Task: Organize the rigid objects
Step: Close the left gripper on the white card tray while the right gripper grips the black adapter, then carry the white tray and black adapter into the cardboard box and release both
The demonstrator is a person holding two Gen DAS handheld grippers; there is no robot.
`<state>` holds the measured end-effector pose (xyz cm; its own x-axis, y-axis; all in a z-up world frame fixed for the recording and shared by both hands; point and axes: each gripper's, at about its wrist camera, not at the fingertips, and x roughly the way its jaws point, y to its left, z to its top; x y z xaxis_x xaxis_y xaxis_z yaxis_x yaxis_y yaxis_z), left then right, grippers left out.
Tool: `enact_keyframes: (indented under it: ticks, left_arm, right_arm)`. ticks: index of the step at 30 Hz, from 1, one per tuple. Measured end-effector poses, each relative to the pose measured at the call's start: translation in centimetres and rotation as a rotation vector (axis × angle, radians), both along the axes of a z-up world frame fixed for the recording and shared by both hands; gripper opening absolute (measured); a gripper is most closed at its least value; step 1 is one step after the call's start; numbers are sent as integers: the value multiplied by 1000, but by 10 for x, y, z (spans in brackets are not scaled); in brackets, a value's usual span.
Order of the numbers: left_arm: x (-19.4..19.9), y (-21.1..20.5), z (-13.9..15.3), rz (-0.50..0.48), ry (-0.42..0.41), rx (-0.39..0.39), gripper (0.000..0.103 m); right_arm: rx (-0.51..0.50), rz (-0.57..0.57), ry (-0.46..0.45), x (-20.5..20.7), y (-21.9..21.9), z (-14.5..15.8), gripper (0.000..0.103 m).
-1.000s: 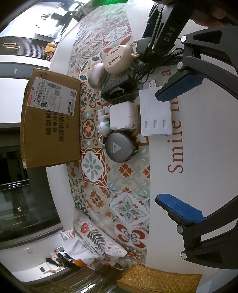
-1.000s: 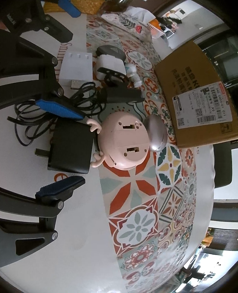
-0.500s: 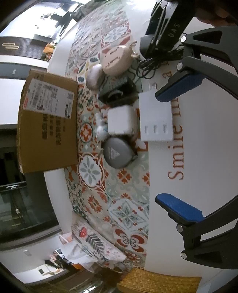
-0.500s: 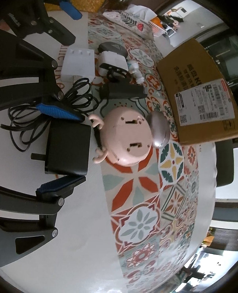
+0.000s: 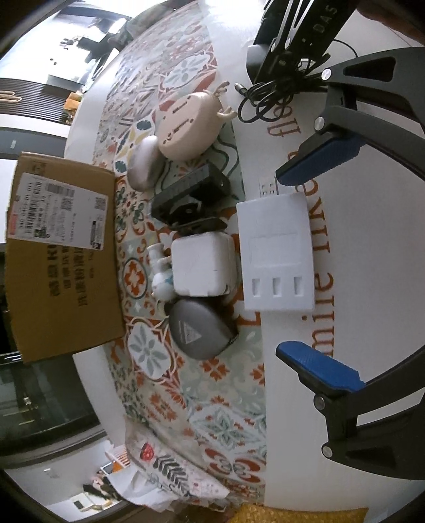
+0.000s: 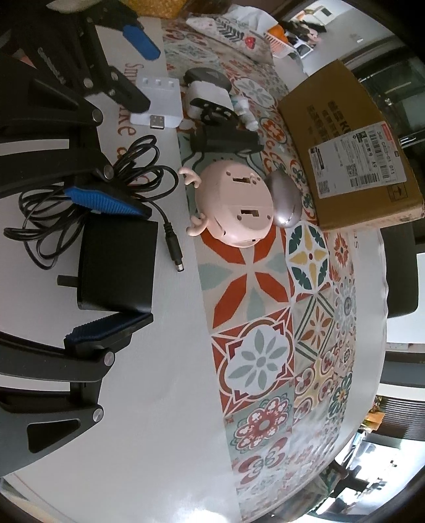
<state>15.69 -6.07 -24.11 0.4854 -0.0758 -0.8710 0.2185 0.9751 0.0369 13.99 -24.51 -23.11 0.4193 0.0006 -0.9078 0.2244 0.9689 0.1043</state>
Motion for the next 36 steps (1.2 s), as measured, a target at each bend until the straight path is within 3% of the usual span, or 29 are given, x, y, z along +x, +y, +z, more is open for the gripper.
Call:
enact_keyframes:
  ticks: [4, 11, 17, 25, 36]
  left_arm:
    - [3, -3, -8, -8, 11, 8, 93]
    - [4, -4, -13, -26, 30, -9, 78]
    - [1, -3, -11, -38, 19, -13, 78]
    - [-10, 2, 8, -48, -27, -18, 78]
    - [-30, 11, 52, -50, -119, -23, 78]
  right_arm:
    - [5, -4, 3, 2, 0, -2, 56]
    - [2, 1, 9, 1, 3, -3, 56]
    - [-1, 4, 3, -2, 6, -3, 56]
    - [0, -4, -14, -12, 9, 5, 56]
    - [-8, 0, -97, -31, 17, 42, 55]
